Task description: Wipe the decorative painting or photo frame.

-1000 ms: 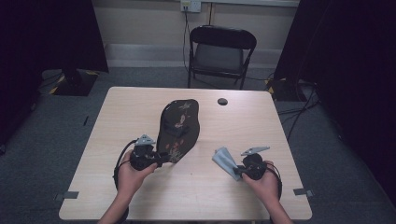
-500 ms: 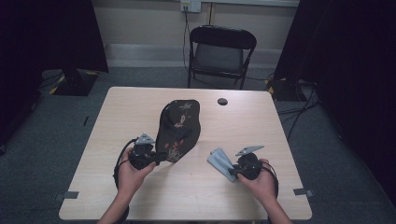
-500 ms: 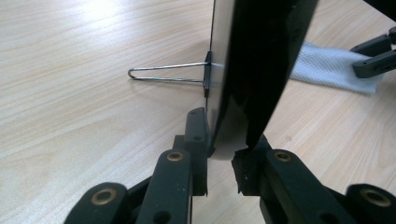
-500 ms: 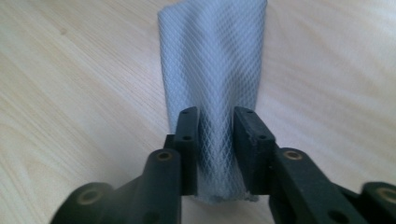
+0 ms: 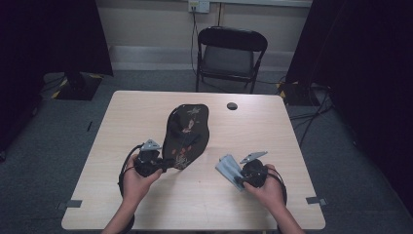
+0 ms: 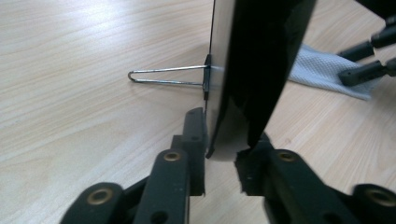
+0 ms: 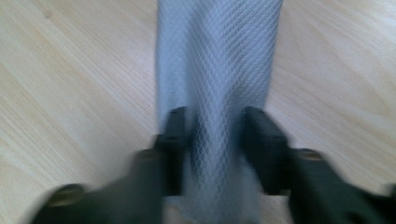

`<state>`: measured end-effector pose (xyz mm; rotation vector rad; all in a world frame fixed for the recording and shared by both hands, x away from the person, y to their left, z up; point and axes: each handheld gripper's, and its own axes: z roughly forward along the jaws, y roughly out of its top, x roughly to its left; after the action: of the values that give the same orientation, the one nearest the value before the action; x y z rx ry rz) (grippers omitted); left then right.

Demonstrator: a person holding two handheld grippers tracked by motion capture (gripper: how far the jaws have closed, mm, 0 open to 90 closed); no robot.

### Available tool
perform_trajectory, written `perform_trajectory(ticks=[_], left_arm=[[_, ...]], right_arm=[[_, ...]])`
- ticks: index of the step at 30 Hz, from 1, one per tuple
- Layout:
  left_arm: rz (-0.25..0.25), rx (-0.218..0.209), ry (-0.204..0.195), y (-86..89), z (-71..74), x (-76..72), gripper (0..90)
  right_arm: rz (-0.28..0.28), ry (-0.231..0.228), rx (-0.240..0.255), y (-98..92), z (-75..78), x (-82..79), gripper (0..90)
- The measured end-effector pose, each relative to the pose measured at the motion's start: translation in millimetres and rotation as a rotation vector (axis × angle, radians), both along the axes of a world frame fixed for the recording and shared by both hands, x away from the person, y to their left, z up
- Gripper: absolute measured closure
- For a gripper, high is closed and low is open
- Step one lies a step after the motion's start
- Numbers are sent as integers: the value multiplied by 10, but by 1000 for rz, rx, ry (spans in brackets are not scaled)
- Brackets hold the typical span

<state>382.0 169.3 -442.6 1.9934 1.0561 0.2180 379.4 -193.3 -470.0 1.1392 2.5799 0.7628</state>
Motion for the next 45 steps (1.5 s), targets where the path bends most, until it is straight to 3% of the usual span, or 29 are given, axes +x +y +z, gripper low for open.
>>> perform_trajectory(ticks=[2, 4, 7, 9, 11, 16, 24, 39, 43, 45], left_arm=[[1, 10, -8, -6, 5, 4, 701], [-8, -6, -8, -9, 2, 23, 699], [-20, -18, 4, -30, -11, 35, 739], [-29, 7, 10, -39, -1, 37, 779], [-30, 12, 10, -44, 3, 36, 780], [-33, 17, 20, -48, 11, 40, 781], [-38, 18, 25, -34, 16, 46, 782], [-44, 24, 34, -9, 22, 61, 783], [-49, 27, 34, -9, 25, 65, 784], [-52, 27, 34, -6, 24, 67, 783]], right_arm=[[-16, 0, 20, -17, -8, -12, 768], [-34, 11, 33, -32, -8, -8, 800], [-45, 19, 28, -20, 1, -9, 810], [-42, 18, 18, -9, 7, -6, 814], [-50, 40, 31, -20, 24, 1, 817], [-31, 46, 32, -41, 139, 4, 822], [-8, 27, 77, -19, 504, 64, 823], [18, -166, 142, 352, 1553, 404, 823], [19, -190, 166, 488, 1668, 511, 823], [31, -183, 144, 584, 1634, 542, 822]])
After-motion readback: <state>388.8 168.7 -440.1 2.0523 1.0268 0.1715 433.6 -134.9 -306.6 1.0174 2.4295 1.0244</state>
